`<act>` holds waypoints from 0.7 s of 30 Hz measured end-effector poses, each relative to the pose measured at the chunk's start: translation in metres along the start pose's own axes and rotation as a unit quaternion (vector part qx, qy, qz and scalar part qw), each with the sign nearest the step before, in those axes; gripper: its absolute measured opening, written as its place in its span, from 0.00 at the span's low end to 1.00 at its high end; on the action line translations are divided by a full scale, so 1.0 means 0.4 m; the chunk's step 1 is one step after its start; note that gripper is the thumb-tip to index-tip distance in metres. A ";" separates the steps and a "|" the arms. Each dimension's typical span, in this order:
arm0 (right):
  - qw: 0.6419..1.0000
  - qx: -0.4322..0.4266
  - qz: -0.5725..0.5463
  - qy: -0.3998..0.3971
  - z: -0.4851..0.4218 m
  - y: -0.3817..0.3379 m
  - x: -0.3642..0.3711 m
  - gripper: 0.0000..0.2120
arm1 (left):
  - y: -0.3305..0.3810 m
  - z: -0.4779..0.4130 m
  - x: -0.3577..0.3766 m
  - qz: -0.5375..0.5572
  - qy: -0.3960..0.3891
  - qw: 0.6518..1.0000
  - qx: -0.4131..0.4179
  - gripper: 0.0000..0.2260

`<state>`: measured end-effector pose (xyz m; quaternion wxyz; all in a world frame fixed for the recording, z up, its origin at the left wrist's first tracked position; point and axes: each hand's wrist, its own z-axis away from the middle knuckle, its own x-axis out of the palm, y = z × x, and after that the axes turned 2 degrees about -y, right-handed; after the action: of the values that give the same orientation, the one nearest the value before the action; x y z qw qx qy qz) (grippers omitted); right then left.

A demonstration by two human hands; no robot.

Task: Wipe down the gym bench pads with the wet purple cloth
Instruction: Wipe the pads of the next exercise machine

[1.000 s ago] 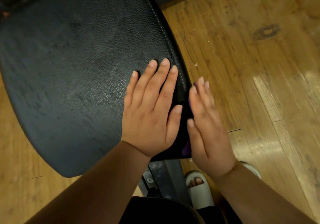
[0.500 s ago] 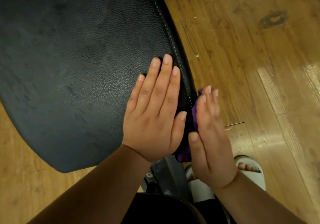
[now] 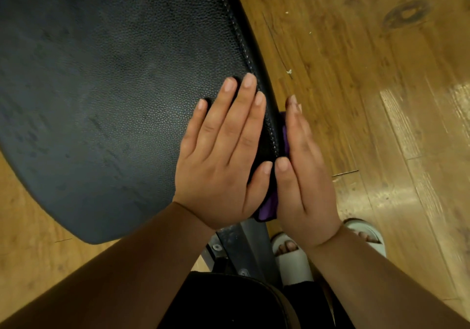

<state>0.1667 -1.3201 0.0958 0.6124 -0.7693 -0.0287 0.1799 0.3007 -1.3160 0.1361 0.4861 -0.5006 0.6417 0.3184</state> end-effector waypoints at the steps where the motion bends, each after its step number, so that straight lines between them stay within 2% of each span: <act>1: 1.000 0.001 -0.009 -0.001 -0.009 -0.001 -0.002 0.26 | -0.001 0.001 0.000 -0.002 0.002 1.000 0.005 0.28; 11: 0.999 0.020 -0.024 -0.011 -0.009 -0.002 -0.011 0.27 | -0.002 0.007 -0.007 -0.018 -0.027 0.999 0.032 0.29; 16: 0.993 0.098 -0.069 0.019 0.036 -0.011 0.004 0.27 | 0.029 0.040 0.005 -0.026 -0.028 0.999 -0.020 0.27; 21: 0.997 0.045 -0.056 -0.013 0.016 0.002 -0.010 0.25 | 0.037 0.048 0.012 -0.009 -0.015 0.999 -0.028 0.26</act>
<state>0.1609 -1.3153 0.0948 0.6554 -0.7355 -0.0716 0.1559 0.2921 -1.2962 0.1241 0.4840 -0.5147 0.6211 0.3392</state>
